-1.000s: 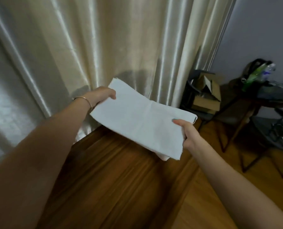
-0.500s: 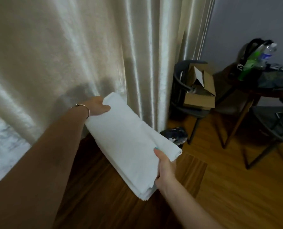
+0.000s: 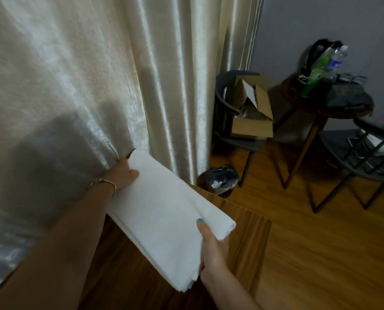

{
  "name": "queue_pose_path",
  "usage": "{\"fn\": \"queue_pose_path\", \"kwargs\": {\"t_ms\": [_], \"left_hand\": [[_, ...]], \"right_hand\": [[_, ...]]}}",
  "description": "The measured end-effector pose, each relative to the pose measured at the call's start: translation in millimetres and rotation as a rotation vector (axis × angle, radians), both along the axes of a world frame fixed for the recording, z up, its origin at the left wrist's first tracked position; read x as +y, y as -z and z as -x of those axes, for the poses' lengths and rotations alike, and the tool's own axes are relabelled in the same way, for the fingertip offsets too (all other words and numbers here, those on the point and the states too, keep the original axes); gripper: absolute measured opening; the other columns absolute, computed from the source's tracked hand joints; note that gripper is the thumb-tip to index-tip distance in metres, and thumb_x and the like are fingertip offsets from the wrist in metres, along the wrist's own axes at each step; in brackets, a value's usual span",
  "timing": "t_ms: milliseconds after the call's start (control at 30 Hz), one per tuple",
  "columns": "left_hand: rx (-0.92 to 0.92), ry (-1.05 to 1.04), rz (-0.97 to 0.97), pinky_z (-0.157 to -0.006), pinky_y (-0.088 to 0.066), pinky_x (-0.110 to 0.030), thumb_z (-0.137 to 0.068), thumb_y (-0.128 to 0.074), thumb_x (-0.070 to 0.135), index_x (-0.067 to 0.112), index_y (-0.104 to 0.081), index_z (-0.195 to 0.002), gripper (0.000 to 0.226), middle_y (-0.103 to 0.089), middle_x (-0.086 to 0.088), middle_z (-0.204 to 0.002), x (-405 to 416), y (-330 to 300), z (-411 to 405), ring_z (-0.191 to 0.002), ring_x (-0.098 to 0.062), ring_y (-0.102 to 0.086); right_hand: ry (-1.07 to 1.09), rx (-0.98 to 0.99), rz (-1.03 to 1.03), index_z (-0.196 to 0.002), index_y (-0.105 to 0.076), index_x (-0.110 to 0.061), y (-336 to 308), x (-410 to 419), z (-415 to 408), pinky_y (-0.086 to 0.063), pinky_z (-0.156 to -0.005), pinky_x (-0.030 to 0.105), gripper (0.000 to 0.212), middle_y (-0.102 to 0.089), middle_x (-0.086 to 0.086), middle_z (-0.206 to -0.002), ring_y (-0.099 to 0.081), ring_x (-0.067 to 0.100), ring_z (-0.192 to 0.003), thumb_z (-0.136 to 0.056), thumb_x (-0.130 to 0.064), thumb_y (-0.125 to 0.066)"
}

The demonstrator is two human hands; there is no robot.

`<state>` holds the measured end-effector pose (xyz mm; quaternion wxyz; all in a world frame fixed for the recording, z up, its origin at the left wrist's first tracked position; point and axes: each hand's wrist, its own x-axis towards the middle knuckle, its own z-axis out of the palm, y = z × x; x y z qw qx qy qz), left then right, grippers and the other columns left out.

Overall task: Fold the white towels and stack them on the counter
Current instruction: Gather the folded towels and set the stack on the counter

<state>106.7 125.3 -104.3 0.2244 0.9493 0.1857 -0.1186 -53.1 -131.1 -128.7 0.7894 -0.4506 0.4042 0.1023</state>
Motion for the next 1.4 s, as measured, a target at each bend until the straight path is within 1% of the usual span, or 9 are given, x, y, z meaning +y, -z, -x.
{"fn": "queue_pose_path", "kwargs": {"t_ms": [300,533,633,733,833,1033,1167,1300,1400], "left_hand": [[-0.032,-0.081,-0.198,-0.096,-0.045,-0.046,-0.084,-0.048,0.024,0.004,-0.038,-0.122,0.045,-0.059,-0.021,-0.121,-13,-1,-4,-0.112,-0.04,-0.056],[-0.521,0.119,-0.781,-0.073,-0.04,-0.045,-0.067,-0.058,-0.002,0.003,-0.05,-0.092,0.026,-0.053,-0.02,-0.085,-12,10,15,-0.078,-0.036,-0.052],[-0.549,0.244,-0.88,-0.063,-0.041,-0.042,-0.072,-0.061,-0.008,0.007,-0.053,-0.09,0.024,-0.053,-0.016,-0.082,-18,16,19,-0.073,-0.033,-0.051],[-0.478,0.217,-0.683,-0.049,-0.05,-0.039,-0.07,-0.065,-0.015,0.003,-0.059,-0.089,0.027,-0.055,-0.02,-0.084,-18,29,24,-0.074,-0.037,-0.057],[-0.356,0.134,-0.48,-0.061,-0.053,-0.047,-0.087,-0.05,-0.006,0.006,-0.055,-0.105,0.023,-0.052,-0.019,-0.105,-17,23,28,-0.097,-0.04,-0.053],[-0.261,0.092,-0.307,-0.094,-0.044,-0.048,-0.098,-0.038,0.031,0.006,-0.049,-0.121,0.035,-0.046,-0.019,-0.129,-24,14,31,-0.12,-0.037,-0.042],[-0.118,0.079,-0.318,-0.115,-0.014,-0.052,-0.09,-0.026,0.066,0.026,-0.021,-0.148,0.071,-0.008,-0.012,-0.159,-52,8,47,-0.143,-0.036,-0.014],[-0.043,0.017,-0.198,-0.107,0.011,-0.067,-0.068,-0.014,0.092,0.058,0.002,-0.142,0.083,0.017,-0.006,-0.159,-78,4,71,-0.144,-0.04,0.016],[-0.071,-0.088,-0.161,-0.107,0.011,-0.067,-0.06,-0.014,0.097,0.057,-0.002,-0.142,0.091,0.012,-0.02,-0.157,-80,5,85,-0.144,-0.041,0.013]], "right_hand": [[0.038,-0.032,-0.001,-0.121,-0.052,-0.012,-26,-8,3,-0.042,-0.055,0.03,0.031,-0.064,0.008,-0.088,-0.06,0.023,-0.073,-0.092,-0.021,-0.058],[0.039,-0.038,0.081,-0.121,-0.053,-0.018,-32,-1,7,-0.044,-0.054,0.028,0.029,-0.066,0.004,-0.093,-0.063,0.02,-0.076,-0.092,-0.016,-0.058],[-0.01,-0.021,0.186,-0.117,-0.055,-0.024,-23,0,7,-0.049,-0.061,0.031,0.028,-0.068,0.0,-0.093,-0.064,0.02,-0.077,-0.09,-0.023,-0.06],[-0.191,0.101,0.537,-0.106,-0.056,-0.034,-3,-7,7,-0.048,-0.091,0.042,0.029,-0.052,-0.006,-0.105,-0.056,0.019,-0.088,-0.083,-0.052,-0.059],[-0.274,0.165,0.766,-0.091,-0.048,-0.037,6,-13,9,-0.038,-0.104,0.045,0.03,-0.035,-0.002,-0.109,-0.041,0.02,-0.093,-0.081,-0.064,-0.055],[-0.291,0.129,0.918,-0.141,-0.026,-0.039,-4,-1,4,-0.03,-0.109,0.045,0.067,-0.027,0.007,-0.142,-0.039,0.03,-0.126,-0.085,-0.049,-0.062],[-0.494,-0.192,1.402,-0.148,-0.019,-0.043,-15,-2,4,-0.018,-0.118,0.047,0.076,-0.013,0.008,-0.158,-0.015,0.029,-0.146,-0.089,-0.026,-0.063],[-0.965,-0.438,1.568,-0.148,0.003,-0.051,-12,0,1,0.017,-0.115,0.052,0.062,0.023,-0.002,-0.158,0.026,0.027,-0.145,-0.094,-0.066,-0.024],[-1.061,-0.548,1.703,-0.147,-0.027,-0.047,1,3,5,-0.004,-0.115,0.057,0.063,-0.013,0.004,-0.161,-0.008,0.032,-0.149,-0.09,-0.074,-0.023]]}}
